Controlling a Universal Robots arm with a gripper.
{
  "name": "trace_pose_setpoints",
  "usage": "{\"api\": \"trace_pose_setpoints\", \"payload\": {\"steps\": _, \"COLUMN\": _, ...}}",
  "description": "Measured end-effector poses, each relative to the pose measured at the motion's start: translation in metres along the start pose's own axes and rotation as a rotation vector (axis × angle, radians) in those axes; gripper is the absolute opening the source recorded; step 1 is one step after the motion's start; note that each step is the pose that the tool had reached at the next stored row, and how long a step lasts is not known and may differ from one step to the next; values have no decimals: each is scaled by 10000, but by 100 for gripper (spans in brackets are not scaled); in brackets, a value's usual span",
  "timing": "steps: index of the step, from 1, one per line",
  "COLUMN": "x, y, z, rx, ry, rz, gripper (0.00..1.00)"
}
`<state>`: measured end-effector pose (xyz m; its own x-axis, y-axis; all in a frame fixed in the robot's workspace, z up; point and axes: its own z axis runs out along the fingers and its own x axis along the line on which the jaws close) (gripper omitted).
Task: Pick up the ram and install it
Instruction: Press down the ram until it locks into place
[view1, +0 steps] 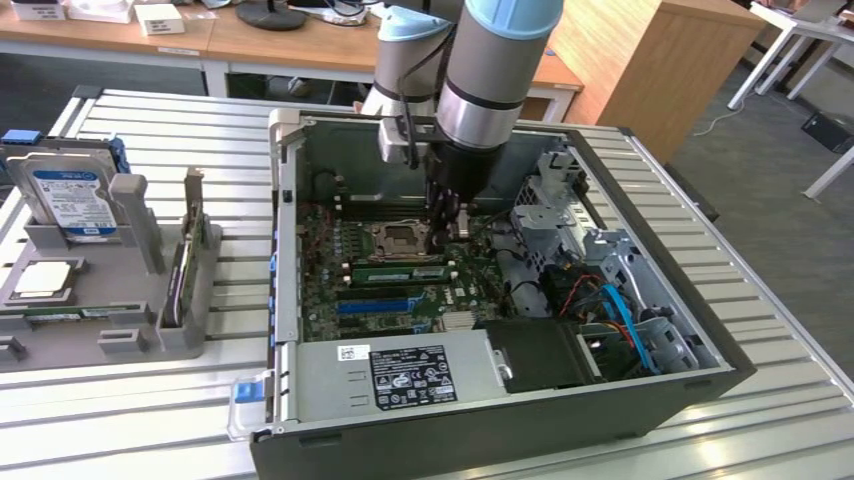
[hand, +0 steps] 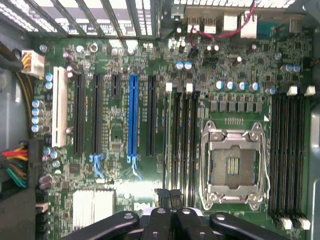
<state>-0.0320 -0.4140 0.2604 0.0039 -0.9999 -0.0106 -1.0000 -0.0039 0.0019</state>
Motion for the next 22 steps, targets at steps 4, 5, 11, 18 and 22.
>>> {"api": "trace_pose_setpoints", "payload": {"steps": 4, "x": 1, "y": -102, "z": 0, "rx": -5, "ry": -1, "rz": -1, "gripper": 11}}
{"api": "trace_pose_setpoints", "payload": {"steps": 5, "x": 1, "y": -119, "z": 0, "rx": -5, "ry": -1, "rz": 0, "gripper": 11}}
{"api": "trace_pose_setpoints", "payload": {"steps": 11, "x": 1, "y": -258, "z": 0, "rx": -10, "ry": 0, "rz": 0, "gripper": 11}}
{"api": "trace_pose_setpoints", "payload": {"steps": 18, "x": 1, "y": -292, "z": 0, "rx": -10, "ry": -2, "rz": -2, "gripper": 11}}
{"api": "trace_pose_setpoints", "payload": {"steps": 22, "x": 2, "y": -292, "z": 20, "rx": -10, "ry": -1, "rz": -1, "gripper": 11}}
